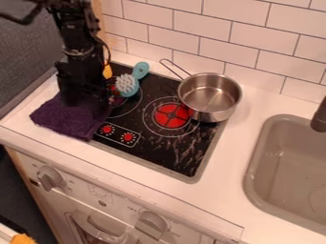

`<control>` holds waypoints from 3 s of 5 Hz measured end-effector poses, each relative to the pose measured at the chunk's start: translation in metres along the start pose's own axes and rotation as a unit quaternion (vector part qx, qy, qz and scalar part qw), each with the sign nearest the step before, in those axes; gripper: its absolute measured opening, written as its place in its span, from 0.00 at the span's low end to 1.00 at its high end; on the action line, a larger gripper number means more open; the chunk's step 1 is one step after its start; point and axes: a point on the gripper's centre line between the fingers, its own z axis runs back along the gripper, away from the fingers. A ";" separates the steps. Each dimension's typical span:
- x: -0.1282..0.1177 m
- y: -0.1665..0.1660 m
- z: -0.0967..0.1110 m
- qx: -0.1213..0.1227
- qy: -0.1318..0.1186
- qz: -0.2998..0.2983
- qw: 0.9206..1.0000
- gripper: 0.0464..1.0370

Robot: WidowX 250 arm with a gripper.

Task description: Put the purple cloth to the right burner

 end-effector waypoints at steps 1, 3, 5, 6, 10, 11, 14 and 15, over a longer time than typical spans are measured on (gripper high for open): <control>0.007 -0.006 -0.005 -0.004 0.015 0.008 1.000 0.96; 0.009 -0.053 -0.002 -0.060 -0.010 0.029 0.998 0.96; -0.001 -0.159 0.015 -0.100 -0.011 -0.034 0.994 0.96; -0.002 -0.195 0.021 -0.101 -0.005 -0.040 0.994 0.96; 0.009 -0.205 0.066 -0.005 0.007 -0.033 0.999 0.96; 0.011 -0.206 0.067 -0.010 -0.001 -0.056 0.998 0.96; 0.011 -0.206 0.067 -0.010 0.000 -0.058 0.998 0.96; 0.011 -0.206 0.067 -0.010 0.000 -0.058 0.998 0.96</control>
